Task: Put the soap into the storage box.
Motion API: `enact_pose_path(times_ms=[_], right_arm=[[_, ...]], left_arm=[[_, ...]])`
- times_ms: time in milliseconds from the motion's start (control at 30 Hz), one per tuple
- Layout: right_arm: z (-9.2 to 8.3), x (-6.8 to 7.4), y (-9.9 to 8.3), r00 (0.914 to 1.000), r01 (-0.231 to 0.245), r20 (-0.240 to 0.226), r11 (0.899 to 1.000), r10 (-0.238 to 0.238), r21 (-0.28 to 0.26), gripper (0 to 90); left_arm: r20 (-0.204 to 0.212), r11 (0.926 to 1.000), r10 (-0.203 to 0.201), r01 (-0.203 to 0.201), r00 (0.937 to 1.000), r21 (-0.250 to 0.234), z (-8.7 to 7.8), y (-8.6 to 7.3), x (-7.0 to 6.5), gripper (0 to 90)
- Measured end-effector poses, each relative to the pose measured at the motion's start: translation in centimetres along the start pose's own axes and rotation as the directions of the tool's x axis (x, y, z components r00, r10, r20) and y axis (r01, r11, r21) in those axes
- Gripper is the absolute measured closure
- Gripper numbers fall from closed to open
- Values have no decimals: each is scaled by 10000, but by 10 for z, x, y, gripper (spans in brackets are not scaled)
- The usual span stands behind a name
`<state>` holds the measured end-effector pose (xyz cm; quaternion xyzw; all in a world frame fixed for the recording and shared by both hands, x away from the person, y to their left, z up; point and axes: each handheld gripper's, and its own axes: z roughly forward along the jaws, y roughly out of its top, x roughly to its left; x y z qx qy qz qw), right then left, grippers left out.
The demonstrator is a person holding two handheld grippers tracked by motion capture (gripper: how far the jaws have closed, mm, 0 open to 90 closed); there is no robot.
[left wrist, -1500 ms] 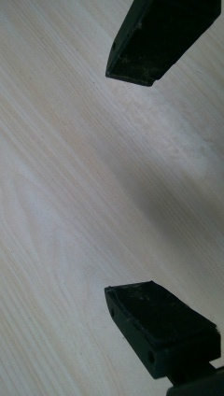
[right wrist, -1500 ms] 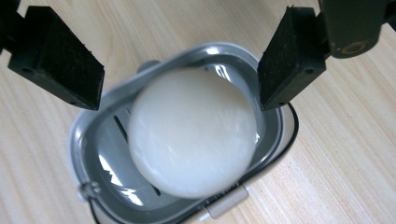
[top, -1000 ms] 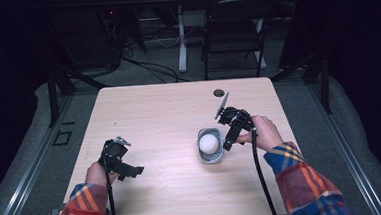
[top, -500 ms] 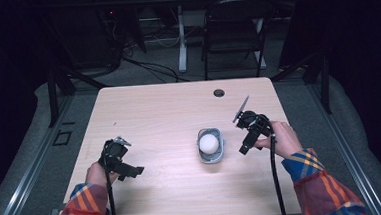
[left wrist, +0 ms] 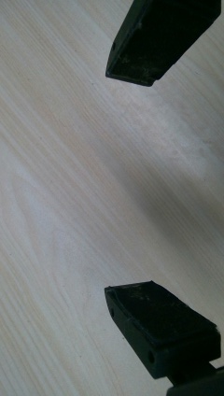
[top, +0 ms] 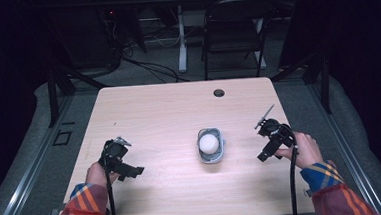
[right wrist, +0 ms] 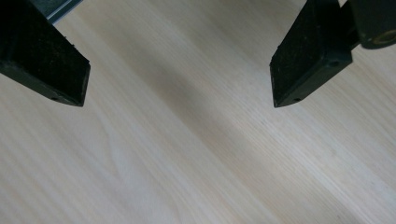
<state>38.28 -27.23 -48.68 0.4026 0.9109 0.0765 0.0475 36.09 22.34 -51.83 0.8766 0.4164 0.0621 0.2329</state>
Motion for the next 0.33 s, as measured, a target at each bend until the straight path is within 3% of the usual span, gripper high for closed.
enact_pose_path(times_ms=[33, 133, 167, 233, 333], right_arm=[[0, -2, -4, 9999, 95, 48, 9997, -96, 223, 58], [12, -2, -21, 9987, -486, -188, 9984, 481, -275, 68], [14, -4, -24, 9995, -281, -118, 9996, 280, -22, 72], [22, -2, -32, 9980, -547, -328, 9985, 545, -52, 74], [30, 0, -36, 9986, -445, -273, 9982, 456, 414, 82]], left_arm=[[7, 10000, 9, -9, 10000, 1, 0, 0, 0, 0], [23, 10000, 12, -12, 10000, 3, 0, 0, 0, 0], [22, 10000, 18, -18, 10000, 10, 0, 0, 0, 0], [44, 10000, 49, -49, 10000, 14, 0, 0, 0, 0], [44, 10000, 76, -76, 10000, 24, 0, 1, -1, 0]])
